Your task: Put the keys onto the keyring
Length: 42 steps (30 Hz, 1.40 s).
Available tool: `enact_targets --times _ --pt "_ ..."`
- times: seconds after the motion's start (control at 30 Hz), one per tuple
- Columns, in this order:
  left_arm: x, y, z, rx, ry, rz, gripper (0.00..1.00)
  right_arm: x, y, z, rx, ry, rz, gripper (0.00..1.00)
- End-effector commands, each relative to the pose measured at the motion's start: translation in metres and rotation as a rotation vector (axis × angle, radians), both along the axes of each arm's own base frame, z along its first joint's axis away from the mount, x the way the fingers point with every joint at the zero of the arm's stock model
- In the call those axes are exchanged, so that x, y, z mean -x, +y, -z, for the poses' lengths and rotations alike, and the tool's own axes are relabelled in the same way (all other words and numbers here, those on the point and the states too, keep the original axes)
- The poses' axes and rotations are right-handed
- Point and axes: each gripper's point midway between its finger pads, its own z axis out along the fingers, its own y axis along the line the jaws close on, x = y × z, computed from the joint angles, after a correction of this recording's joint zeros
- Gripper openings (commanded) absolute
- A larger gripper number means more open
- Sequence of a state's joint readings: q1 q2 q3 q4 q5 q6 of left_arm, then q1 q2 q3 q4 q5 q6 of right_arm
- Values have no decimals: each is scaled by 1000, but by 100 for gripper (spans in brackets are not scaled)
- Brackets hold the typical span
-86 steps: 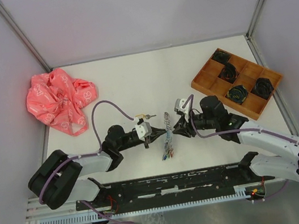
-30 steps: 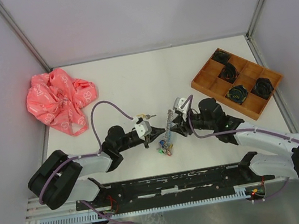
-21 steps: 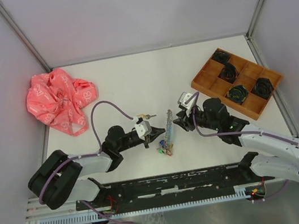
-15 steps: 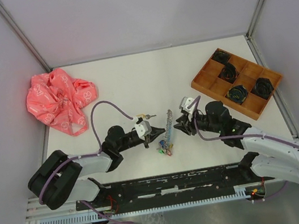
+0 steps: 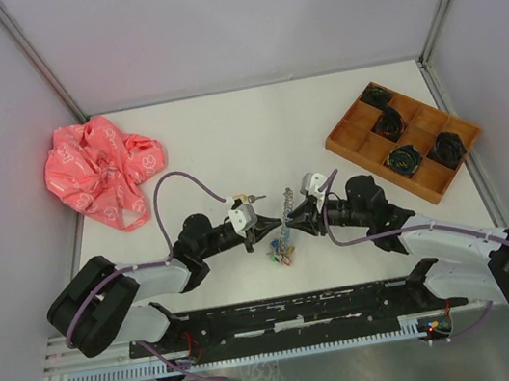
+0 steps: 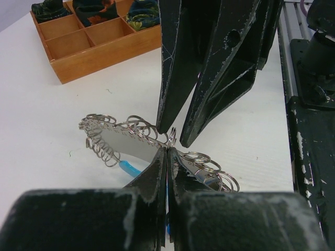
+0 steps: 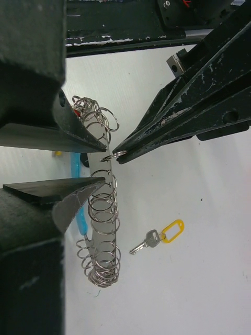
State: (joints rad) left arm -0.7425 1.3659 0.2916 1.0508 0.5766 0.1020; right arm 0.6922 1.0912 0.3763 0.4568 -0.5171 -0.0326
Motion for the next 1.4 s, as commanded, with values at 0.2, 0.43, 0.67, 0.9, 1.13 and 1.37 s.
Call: enact_targets --times 0.2,0.43,0.67,0.9,1.13,1.37 --pt "-1 -2 -36 101 -81 1 3 -1 13 -24 -85 -79 -60 26" --pt "0 -2 -34 89 -92 10 9 -1 14 -23 -9 -68 -93 1" --pt "-1 0 -30 23 -121 15 36 7 2 -21 219 66 -126 1" --pt "4 -5 -31 12 -146 69 40 20 -6 -9 497 222 -161 1" --pt "14 -10 -26 8 -137 142 39 22 -5 -14 585 215 -203 1" --pt "20 -17 -19 7 -91 209 36 21 -2 -21 591 184 -227 1"
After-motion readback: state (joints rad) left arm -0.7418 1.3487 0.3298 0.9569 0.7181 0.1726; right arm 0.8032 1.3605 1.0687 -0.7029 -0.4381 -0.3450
